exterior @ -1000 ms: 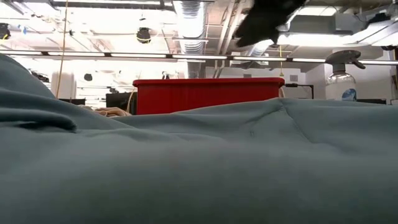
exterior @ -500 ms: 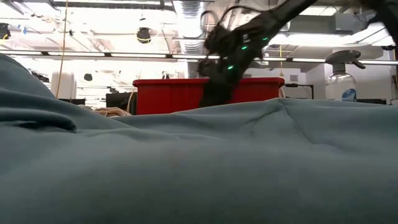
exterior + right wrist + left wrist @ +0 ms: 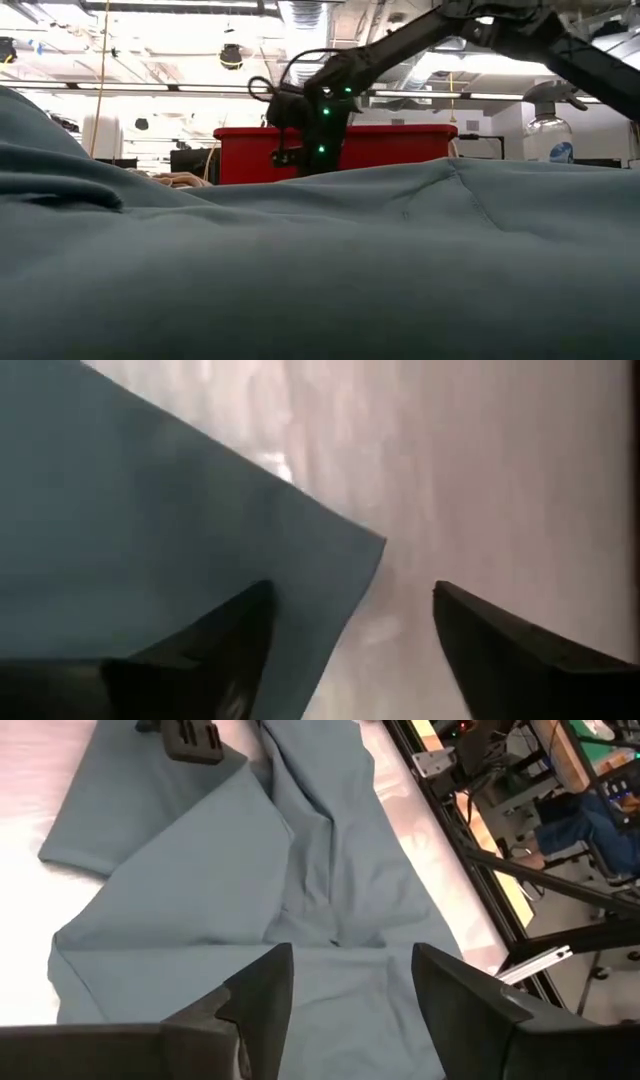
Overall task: Fold Laundry from Bin
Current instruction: Fold the blue pants
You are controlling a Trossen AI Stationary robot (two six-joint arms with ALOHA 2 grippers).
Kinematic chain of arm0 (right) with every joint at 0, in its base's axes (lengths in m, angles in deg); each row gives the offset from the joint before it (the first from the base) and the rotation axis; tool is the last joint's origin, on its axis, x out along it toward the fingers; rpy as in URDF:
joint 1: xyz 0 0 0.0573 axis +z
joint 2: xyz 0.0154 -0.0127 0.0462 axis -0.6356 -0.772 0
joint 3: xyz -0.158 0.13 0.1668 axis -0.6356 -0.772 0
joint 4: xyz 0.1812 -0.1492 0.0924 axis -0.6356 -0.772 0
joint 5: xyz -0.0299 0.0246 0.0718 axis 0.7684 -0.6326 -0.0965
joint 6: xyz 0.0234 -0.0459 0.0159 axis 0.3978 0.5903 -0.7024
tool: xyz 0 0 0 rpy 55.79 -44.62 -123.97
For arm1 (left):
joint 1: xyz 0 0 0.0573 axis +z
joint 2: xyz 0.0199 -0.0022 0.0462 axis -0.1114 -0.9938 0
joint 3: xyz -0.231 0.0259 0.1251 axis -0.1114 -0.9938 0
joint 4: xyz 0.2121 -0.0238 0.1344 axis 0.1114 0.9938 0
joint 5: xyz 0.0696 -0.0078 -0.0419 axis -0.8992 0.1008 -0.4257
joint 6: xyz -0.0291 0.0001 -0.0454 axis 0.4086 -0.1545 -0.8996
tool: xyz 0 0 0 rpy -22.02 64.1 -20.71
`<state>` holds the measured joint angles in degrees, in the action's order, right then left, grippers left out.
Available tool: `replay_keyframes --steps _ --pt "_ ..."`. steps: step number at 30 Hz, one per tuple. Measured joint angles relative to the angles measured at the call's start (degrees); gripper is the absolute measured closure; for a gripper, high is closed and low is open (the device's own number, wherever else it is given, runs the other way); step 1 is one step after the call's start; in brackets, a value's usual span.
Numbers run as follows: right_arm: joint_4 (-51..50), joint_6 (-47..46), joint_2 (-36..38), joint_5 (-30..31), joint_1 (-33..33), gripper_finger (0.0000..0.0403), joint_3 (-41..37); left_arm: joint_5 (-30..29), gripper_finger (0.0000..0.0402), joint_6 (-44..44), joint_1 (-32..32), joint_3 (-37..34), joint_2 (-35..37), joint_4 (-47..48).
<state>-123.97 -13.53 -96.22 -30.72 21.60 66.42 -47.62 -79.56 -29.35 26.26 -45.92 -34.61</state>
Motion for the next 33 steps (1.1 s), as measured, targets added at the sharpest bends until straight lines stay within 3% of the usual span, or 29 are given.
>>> replay_keyframes --steps 3,7,9,13,20,26,33 --pt "-8.7 0.7 -3.7 0.4 0.6 0.0186 7.1 -0.2 0.0208 1.0 0.0 0.0 0.0 0.0" --pt "-18.6 -2.7 -6.2 2.5 0.6 0.0338 13.4 -1.5 0.0208 2.3 0.5 0.0 0.0 0.1" --pt "-20.7 -4.8 -5.8 5.5 0.1 0.0379 14.8 -1.6 0.0208 3.6 1.2 0.0 0.0 0.1" --pt "-25.2 -9.3 -1.5 6.9 -3.2 0.0384 15.4 -1.8 0.0208 6.5 2.7 0.0 0.0 0.4" --pt "-41.5 -22.1 6.6 19.4 -11.9 0.0384 15.5 -1.0 0.0208 10.8 6.0 0.0 0.0 1.5" --pt "-42.9 -24.7 15.9 22.8 -17.0 0.0383 13.7 0.3 0.0208 13.2 8.3 0.0 0.0 2.5" --pt "-42.2 -14.4 25.6 20.9 -19.1 0.0282 13.5 14.2 0.0208 14.8 8.7 -0.6 -0.6 3.3"
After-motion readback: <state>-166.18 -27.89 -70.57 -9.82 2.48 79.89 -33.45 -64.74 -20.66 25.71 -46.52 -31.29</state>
